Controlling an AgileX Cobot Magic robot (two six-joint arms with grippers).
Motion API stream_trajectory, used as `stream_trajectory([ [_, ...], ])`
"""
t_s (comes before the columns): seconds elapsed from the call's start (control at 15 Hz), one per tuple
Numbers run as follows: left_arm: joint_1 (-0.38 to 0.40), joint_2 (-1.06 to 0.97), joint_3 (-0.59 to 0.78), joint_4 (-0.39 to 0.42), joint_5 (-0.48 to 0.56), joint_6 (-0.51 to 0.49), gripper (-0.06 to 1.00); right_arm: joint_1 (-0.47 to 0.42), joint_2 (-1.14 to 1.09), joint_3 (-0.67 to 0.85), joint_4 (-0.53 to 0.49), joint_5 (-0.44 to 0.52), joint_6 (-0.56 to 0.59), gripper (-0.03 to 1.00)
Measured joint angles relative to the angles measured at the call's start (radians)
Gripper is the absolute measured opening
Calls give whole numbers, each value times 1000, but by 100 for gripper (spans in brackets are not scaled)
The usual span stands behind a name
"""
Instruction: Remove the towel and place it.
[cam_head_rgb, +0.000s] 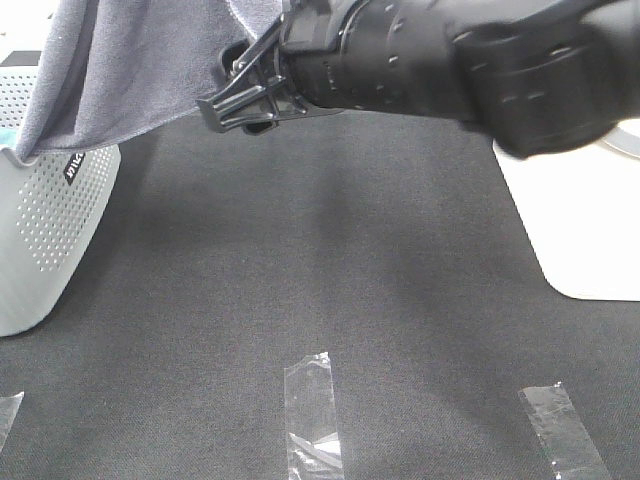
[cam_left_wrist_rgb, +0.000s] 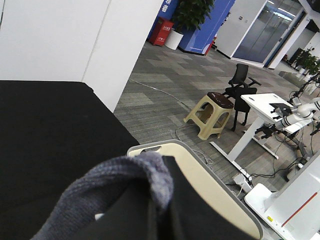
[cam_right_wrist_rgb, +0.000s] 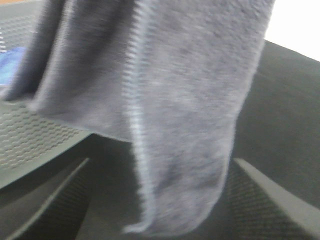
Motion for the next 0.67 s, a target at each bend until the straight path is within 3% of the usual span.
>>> stream_trajectory([
  [0.13, 0, 0, 0, 0, 0, 0, 0, 0, 11, 0, 5, -51, 0, 71],
  [0.2, 0, 0, 0, 0, 0, 0, 0, 0, 11, -1, 5, -102, 1, 63],
  [0.47, 0, 0, 0, 0, 0, 0, 0, 0, 11, -1, 5, -127, 1, 53],
  [0.67, 0, 0, 0, 0, -2, 0, 0, 0, 11, -1, 4, -163, 1, 38],
])
